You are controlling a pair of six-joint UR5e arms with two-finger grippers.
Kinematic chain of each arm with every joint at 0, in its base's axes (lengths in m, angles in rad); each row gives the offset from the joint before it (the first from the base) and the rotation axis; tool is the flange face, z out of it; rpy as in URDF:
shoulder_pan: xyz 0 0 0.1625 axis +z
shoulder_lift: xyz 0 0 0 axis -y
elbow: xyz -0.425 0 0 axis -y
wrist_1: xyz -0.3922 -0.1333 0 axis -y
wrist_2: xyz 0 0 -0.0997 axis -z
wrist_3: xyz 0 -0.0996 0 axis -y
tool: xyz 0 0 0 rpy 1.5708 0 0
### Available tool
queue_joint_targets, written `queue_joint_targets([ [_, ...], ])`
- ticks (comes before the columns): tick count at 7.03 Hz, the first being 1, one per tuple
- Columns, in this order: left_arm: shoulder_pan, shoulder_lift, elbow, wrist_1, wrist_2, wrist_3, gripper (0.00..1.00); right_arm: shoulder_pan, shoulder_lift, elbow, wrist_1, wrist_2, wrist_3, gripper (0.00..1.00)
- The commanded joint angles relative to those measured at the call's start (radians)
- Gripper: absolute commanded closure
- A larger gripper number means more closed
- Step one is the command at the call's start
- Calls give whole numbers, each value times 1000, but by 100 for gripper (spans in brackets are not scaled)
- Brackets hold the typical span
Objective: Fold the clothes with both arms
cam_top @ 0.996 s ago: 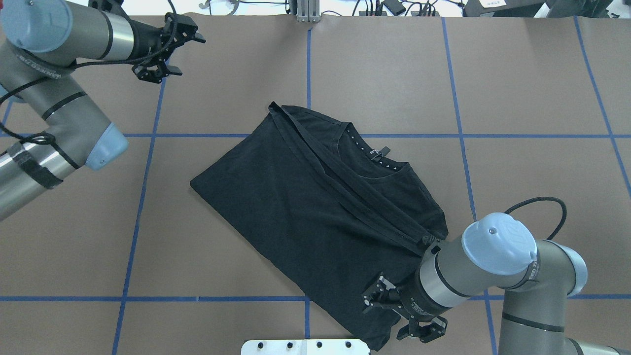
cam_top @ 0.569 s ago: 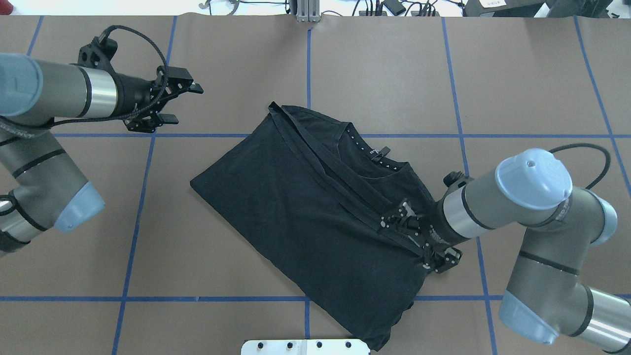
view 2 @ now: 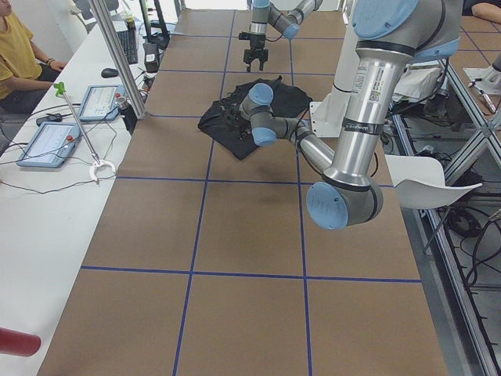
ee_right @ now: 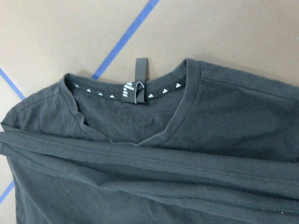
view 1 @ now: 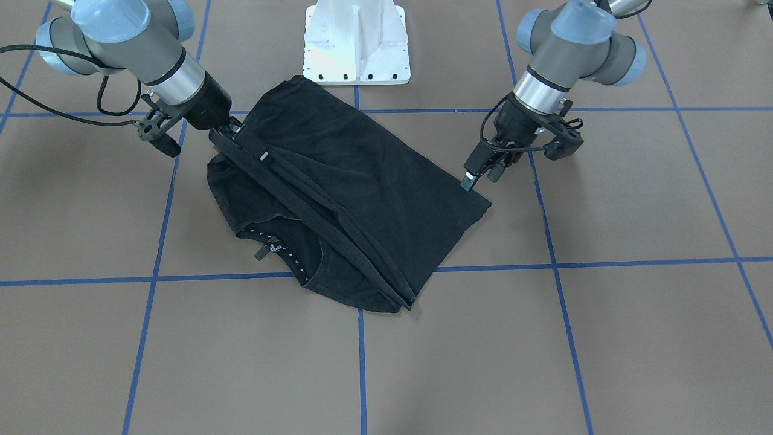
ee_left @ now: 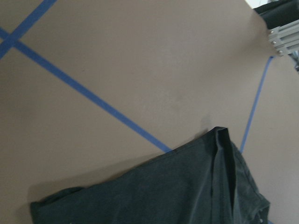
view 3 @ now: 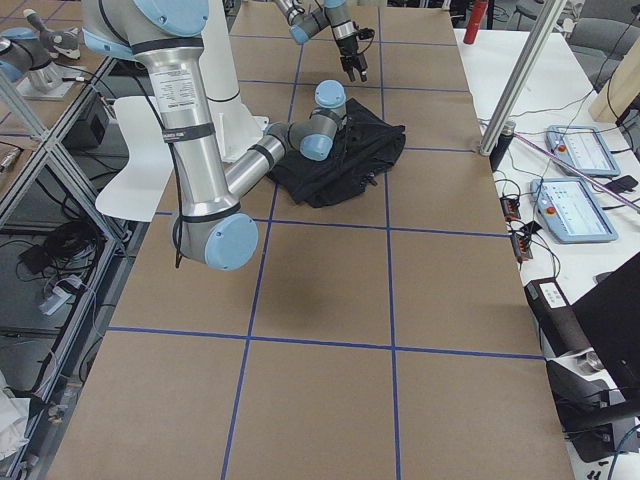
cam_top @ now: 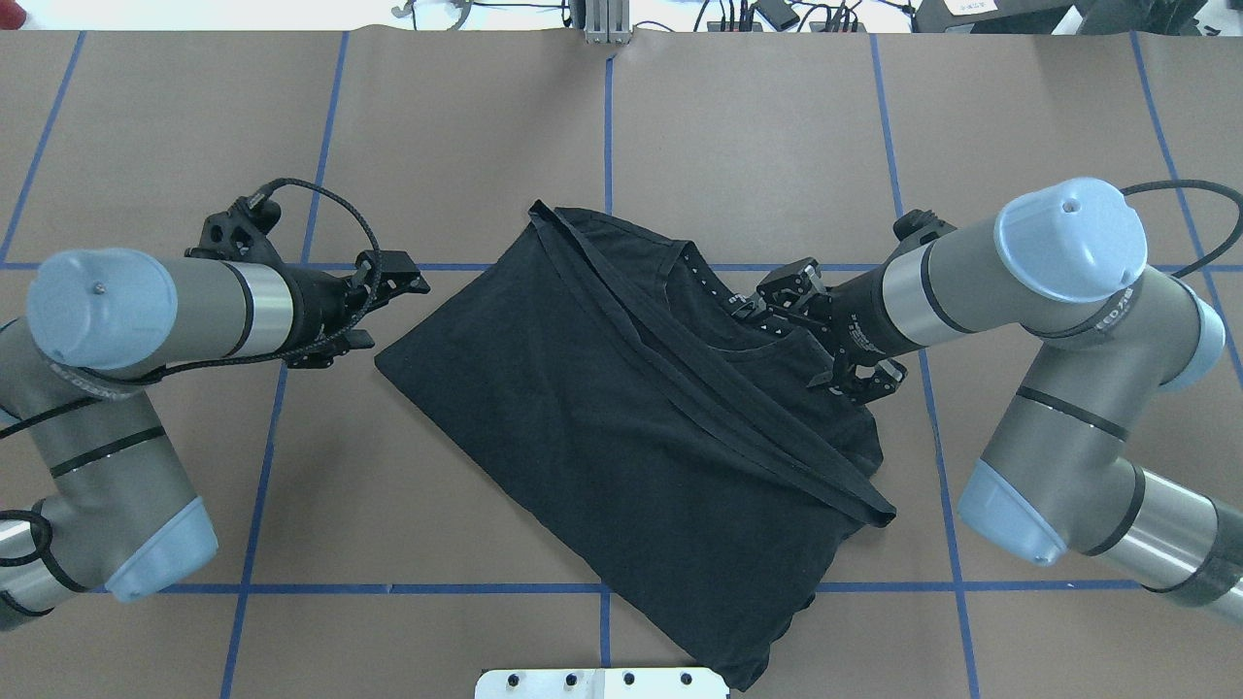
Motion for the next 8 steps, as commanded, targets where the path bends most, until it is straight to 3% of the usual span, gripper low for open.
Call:
queue_joint_targets([
  [1,67,29,1,63,62,-12,5,22,16,-18,0,-25,-3,0],
  [3,94,32,45,91,79,-11,16,22,16,-16,0,-28,-1,0],
  [6,97,11,101,89,79,0,28,-4,16,-44,0,-124,-16,0],
  [8,96,-11,107,88,79,-1,50,-10,13,-50,0,-137,-39,0],
])
